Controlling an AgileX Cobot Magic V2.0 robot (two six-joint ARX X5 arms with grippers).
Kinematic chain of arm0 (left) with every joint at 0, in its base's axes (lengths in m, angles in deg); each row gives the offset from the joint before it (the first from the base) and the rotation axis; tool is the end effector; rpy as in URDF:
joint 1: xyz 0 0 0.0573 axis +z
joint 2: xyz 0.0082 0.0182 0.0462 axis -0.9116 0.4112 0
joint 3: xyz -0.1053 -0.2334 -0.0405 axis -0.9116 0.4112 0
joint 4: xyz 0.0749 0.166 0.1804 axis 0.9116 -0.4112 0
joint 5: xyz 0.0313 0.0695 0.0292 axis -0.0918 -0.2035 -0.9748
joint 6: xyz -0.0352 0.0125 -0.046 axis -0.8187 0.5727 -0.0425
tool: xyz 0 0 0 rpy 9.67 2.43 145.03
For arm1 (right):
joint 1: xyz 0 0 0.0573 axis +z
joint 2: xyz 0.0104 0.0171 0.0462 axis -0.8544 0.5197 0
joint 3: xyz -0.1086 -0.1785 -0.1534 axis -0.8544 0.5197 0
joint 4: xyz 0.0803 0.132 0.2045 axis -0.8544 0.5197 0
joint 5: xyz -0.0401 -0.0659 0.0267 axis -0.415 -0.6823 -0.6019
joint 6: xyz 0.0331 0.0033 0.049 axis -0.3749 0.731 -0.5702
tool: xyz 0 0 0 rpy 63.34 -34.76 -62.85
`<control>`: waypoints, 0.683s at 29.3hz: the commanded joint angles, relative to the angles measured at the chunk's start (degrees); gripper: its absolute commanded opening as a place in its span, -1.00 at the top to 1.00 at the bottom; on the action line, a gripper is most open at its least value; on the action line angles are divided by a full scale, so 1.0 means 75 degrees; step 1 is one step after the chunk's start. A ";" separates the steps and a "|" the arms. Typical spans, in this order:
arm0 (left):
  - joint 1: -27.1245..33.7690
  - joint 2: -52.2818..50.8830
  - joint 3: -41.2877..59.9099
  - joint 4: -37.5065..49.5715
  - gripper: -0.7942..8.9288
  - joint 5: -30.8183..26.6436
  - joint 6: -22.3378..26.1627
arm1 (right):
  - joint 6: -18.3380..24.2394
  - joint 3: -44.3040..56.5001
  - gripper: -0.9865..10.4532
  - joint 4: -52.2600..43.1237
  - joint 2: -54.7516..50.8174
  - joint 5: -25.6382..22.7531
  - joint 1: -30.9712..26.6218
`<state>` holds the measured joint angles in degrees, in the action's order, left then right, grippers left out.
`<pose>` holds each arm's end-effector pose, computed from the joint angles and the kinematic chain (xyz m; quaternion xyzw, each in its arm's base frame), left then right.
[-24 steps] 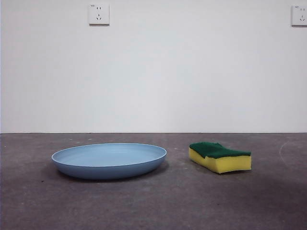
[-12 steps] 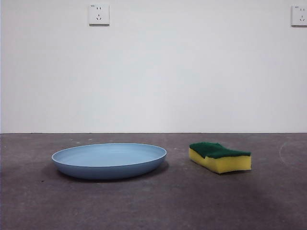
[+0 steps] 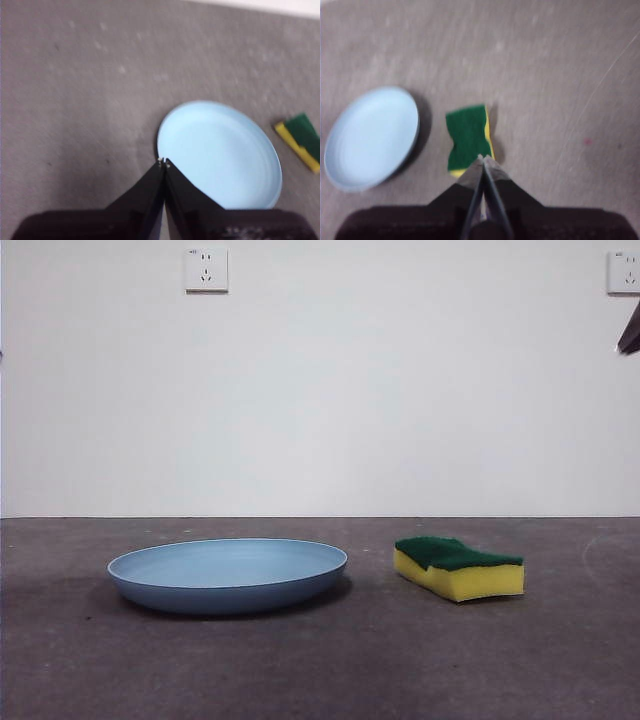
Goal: Pick up the plate,pick up the cloth,clean the plate with the cloth
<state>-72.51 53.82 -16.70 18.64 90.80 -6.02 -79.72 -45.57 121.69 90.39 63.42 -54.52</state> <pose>0.1776 -0.0289 0.2655 -0.0864 0.2815 -0.1334 0.9463 0.2003 0.0270 0.2837 0.0914 0.3445 0.1712 0.9185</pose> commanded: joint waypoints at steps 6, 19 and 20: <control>0.0017 0.1504 -0.0635 -0.0487 0.02 0.0498 0.0245 | 0.0597 -0.0425 0.24 0.0755 0.1204 0.0073 0.0012; -0.0154 0.4774 -0.2573 -0.0839 0.00 0.1049 0.0516 | 0.0452 -0.0425 -0.05 0.0758 0.1241 0.0082 0.0020; -0.0210 0.5149 -0.2868 -0.0976 0.00 0.1029 0.0618 | 0.0449 -0.0425 -0.05 0.0758 0.1241 0.0082 0.0020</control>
<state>-73.84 91.57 -38.06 11.45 98.26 -2.94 -76.07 -48.63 127.46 99.68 63.95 -54.52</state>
